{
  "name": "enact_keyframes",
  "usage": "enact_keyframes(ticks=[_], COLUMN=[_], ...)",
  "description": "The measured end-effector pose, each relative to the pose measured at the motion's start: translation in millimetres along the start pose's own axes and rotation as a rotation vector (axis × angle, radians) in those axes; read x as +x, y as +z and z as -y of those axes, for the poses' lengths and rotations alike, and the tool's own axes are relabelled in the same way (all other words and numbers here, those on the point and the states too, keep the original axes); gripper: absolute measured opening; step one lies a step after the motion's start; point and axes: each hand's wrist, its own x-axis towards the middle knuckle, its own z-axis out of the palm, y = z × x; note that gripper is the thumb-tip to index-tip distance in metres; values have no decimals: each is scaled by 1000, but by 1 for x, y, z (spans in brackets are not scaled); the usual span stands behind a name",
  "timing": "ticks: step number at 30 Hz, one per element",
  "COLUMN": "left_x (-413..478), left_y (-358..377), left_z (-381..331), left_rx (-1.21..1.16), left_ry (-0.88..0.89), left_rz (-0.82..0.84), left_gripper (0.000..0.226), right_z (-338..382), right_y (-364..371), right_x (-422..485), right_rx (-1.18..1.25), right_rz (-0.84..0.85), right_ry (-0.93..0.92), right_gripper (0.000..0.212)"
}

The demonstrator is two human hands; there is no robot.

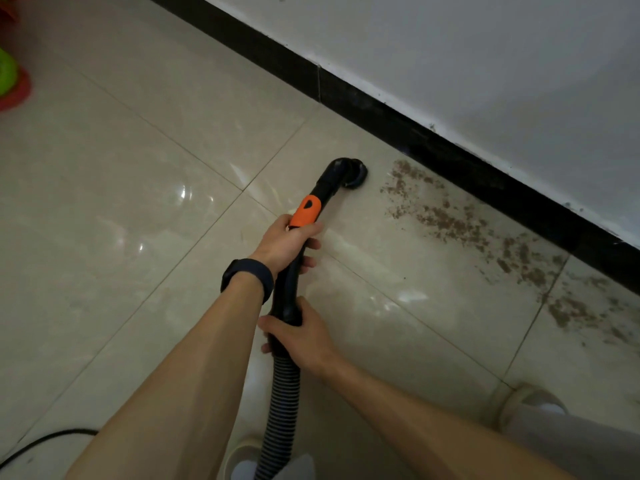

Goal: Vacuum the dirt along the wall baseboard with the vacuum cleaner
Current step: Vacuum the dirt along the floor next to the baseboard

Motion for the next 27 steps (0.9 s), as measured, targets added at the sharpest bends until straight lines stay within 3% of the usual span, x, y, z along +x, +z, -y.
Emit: enact_keyframes(ticks=[7, 13, 27], left_x=[3, 10, 49], left_y=[2, 8, 54], left_z=[26, 24, -15], left_rx=[105, 115, 211], left_ry=[37, 32, 119], left_rz=[35, 50, 14], left_gripper=[32, 32, 29], right_z=[-17, -8, 21], right_y=[3, -11, -47], right_x=[-3, 6, 34], right_rx=[11, -57, 1], right_rz=[-146, -87, -225], right_ry=[-62, -31, -75], right_gripper=[30, 24, 12])
